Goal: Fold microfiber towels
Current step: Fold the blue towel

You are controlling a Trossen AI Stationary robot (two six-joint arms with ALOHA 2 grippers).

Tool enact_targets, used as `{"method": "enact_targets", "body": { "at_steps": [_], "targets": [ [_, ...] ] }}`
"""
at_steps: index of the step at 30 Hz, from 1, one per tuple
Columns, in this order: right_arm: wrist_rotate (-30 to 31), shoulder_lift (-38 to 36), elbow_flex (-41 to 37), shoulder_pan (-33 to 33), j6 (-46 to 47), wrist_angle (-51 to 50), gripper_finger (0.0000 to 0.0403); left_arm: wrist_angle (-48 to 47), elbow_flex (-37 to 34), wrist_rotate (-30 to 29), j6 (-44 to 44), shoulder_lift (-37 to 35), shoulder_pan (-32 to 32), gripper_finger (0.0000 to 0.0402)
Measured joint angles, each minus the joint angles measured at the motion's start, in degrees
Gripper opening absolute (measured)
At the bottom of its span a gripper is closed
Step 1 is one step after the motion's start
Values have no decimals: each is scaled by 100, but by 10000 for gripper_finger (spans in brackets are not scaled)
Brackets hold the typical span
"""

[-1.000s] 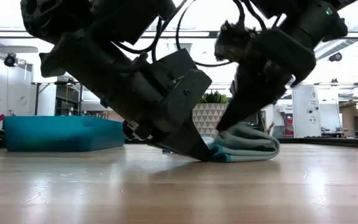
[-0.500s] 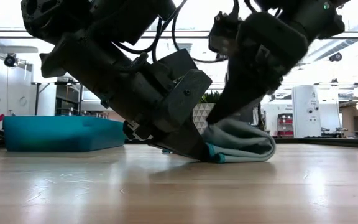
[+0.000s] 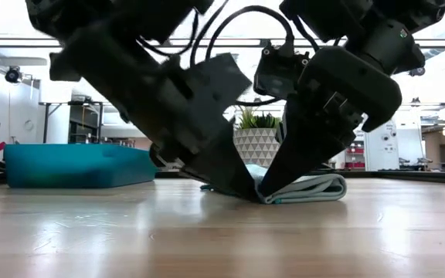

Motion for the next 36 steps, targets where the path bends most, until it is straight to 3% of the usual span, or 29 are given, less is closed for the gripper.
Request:
{"method": "enact_targets", "body": {
  "at_steps": [6, 11, 17, 24, 31, 36],
  "targets": [
    [14, 12, 1, 0, 0, 18, 16, -815, 9, 327, -24, -530, -7, 0],
    [12, 13, 17, 0, -66, 33, 46, -1264, 5, 302, 124, -954, -5, 0],
    [-34, -142, 17, -2, -92, -40, 98, -1271, 0, -601, 1089, -1069, 82, 0],
    [-36, -670, 7, 0, -299, -378, 126, -1195, -107, -817, 1336, -999, 370, 0],
    [128, -828, -109, -13, -870, -405, 85, -1073, -384, -965, 1325, -1001, 666, 0],
    [139, -630, -377, -24, -1175, 394, 28, -534, -569, -961, 1485, -1001, 827, 0]
  ]
}}
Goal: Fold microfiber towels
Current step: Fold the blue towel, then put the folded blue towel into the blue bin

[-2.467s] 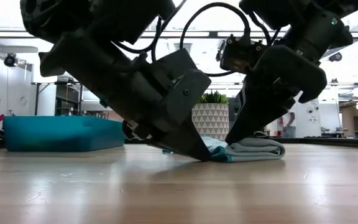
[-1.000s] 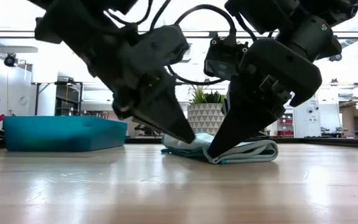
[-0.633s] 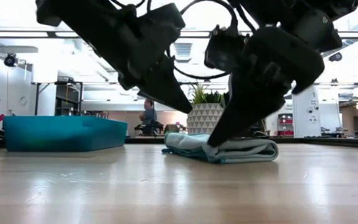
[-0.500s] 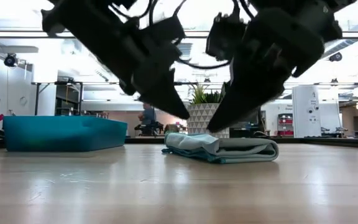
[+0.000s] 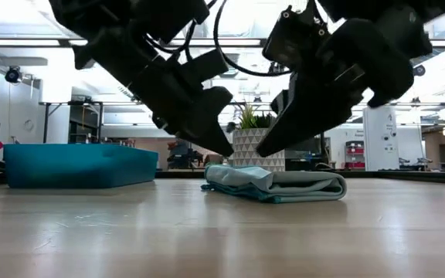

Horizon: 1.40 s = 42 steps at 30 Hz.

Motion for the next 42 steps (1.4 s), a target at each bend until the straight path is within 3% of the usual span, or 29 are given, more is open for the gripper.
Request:
{"method": "enact_targets", "body": {
  "at_steps": [9, 21, 27, 37, 42],
  "targets": [
    [-11, 311, -724, -58, -374, 1777, 9, 531, -424, 167, 133, -2, 249, 0],
    [-366, 880, -1140, -66, -627, 2908, 9, 636, -620, 431, 172, -2, 619, 0],
    [-407, 903, -1119, -64, -431, 2840, 9, 660, -642, 429, 180, -2, 642, 0],
    [-426, 171, -1119, -62, -415, 2275, 9, 514, -642, 406, 171, -442, 540, 0],
    [-424, -252, -1126, -77, 205, 1977, 9, 459, -652, 387, 178, -871, 335, 0]
  ]
}}
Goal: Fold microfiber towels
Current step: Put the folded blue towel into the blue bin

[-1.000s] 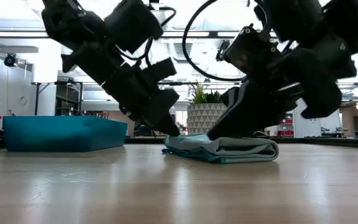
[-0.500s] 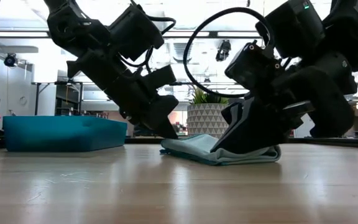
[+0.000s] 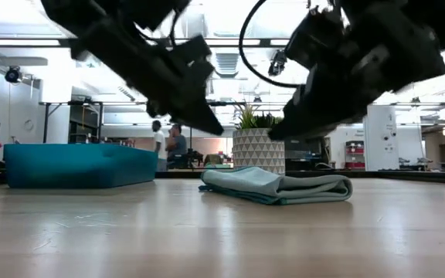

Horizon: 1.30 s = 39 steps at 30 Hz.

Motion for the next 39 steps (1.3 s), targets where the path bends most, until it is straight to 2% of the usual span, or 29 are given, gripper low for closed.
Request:
{"method": "enact_targets", "body": {
  "at_steps": [5, 9, 13, 16, 21, 25, 29, 35, 37, 39],
  "targets": [
    [-176, -600, 21, -173, 918, -674, 22, -458, -5, 12, -2, -539, -298, 0],
    [-419, -1162, 198, -461, 1658, -1971, 58, -929, -18, 30, -42, -1083, -465, 0],
    [-461, -1558, 384, -857, 2383, -3481, 105, -997, -36, 29, -58, -1445, -600, 0],
    [-529, -1723, 388, -1093, 2438, -4069, 139, -968, -36, 38, -63, -1557, -622, 0],
    [-549, -1689, 324, -1434, 2491, -4066, 181, -811, -36, 29, -74, -1557, -597, 0],
    [-542, -1644, 314, -1644, 1885, -4066, 199, -825, -36, 97, -239, -1458, -547, 4],
    [-539, -1769, 309, -1723, 1147, -4005, 200, -771, -36, 242, -675, -1331, -434, 44],
    [-496, -1825, 158, -1792, 518, -3675, 199, -713, 230, 324, -962, -758, -30, 149],
    [-500, -1832, 85, -1819, 430, -3577, 199, -701, 460, 612, -962, -460, 182, 182],
    [-501, -1831, 4, -1827, 405, -3555, 199, -742, 710, 1168, -968, -165, 426, 212]
  ]
}}
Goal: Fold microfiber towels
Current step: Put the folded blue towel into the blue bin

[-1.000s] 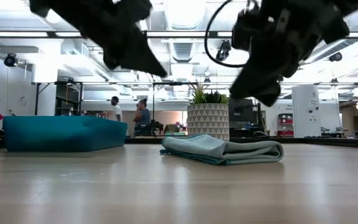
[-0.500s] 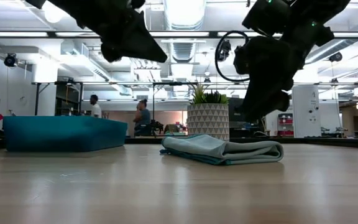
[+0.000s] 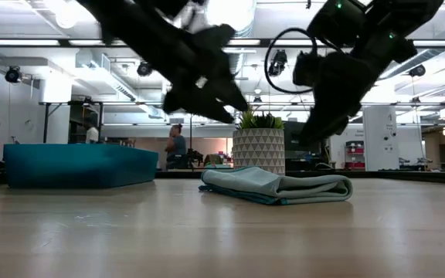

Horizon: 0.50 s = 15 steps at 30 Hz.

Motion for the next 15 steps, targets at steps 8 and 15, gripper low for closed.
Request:
{"method": "enact_targets", "body": {
  "at_steps": [8, 15],
  "targets": [
    [-37, -134, -414, -2, 80, 29, 199, -1799, 1157, 1162, -393, 896, 752, 253],
    [-36, -143, -699, -2, 97, 491, 199, -2177, 1487, 1804, -171, 1448, 936, 253]
  ]
}}
